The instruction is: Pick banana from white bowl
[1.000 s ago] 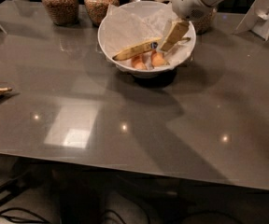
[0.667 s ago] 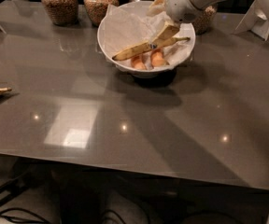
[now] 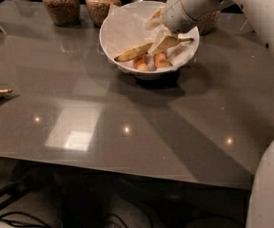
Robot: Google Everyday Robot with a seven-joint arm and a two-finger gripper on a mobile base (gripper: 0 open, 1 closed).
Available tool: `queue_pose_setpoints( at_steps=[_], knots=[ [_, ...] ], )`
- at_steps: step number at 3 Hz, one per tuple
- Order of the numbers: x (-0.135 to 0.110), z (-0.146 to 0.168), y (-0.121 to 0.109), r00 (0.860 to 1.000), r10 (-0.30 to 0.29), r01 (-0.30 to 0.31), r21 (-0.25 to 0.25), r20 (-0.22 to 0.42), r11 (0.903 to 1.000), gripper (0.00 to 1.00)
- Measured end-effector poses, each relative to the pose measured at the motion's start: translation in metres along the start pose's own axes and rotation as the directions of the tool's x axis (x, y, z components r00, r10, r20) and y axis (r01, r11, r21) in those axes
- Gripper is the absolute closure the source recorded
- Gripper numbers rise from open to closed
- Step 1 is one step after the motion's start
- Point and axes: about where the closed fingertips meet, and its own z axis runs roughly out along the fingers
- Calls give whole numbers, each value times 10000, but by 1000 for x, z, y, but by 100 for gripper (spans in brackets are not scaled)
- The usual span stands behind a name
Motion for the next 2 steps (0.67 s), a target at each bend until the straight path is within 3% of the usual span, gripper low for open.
queue_pose_setpoints(
  at_steps=[1,2],
  knots=[
    [7,13,1,10000,3,-3,-150,23,9999,36],
    [15,22,-4,10000,0,1,-72,43,10000,36]
  ],
)
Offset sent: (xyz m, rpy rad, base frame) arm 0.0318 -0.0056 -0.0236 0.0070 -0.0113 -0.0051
